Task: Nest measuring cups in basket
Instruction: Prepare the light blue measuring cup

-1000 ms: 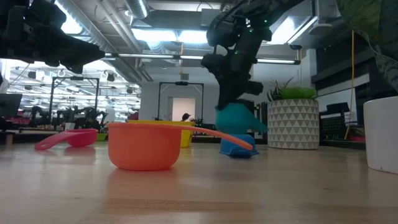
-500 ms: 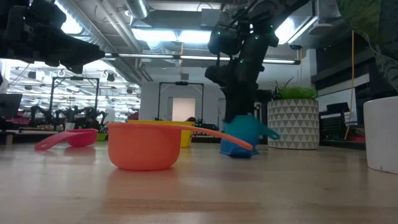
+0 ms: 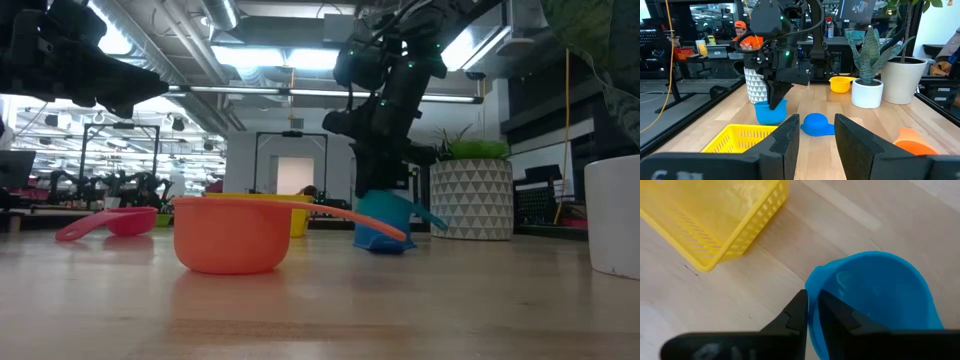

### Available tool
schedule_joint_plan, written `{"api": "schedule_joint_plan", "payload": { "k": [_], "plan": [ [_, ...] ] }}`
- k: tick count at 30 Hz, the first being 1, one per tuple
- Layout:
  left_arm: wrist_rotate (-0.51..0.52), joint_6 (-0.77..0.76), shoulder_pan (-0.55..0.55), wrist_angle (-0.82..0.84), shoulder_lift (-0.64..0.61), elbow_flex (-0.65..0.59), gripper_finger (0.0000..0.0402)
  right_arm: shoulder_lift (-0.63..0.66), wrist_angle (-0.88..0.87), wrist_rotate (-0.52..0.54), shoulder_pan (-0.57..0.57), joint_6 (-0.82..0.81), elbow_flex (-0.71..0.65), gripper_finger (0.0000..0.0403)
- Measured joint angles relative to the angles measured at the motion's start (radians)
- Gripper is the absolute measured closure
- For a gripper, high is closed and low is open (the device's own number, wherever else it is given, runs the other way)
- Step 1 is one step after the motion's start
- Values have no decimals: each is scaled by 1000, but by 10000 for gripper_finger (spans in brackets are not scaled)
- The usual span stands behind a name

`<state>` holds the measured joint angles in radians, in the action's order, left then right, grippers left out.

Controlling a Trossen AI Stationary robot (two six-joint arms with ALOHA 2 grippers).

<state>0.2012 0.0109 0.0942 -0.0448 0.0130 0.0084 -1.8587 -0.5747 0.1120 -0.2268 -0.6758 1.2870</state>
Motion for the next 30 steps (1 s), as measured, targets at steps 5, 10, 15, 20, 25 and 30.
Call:
{"api": "schedule_joint_plan", "payload": {
  "k": [5, 10, 15, 20, 25, 30],
  "plan": [
    [0, 0, 0, 0, 0, 0, 285, 0, 9, 0, 0, 0, 0, 350],
    [0, 0, 0, 0, 0, 0, 285, 0, 10, 0, 0, 2, 0, 350],
    [0, 0, 0, 0, 0, 0, 285, 0, 10, 0, 0, 3, 0, 349],
    [0, 0, 0, 0, 0, 0, 285, 0, 10, 0, 0, 7, 0, 349],
    [0, 0, 0, 0, 0, 0, 285, 4, 0, 1, -2, 73, 14, 349],
    [0, 0, 0, 1, 0, 0, 285, 46, -47, 55, -5, 192, 67, 349]
  ]
}}
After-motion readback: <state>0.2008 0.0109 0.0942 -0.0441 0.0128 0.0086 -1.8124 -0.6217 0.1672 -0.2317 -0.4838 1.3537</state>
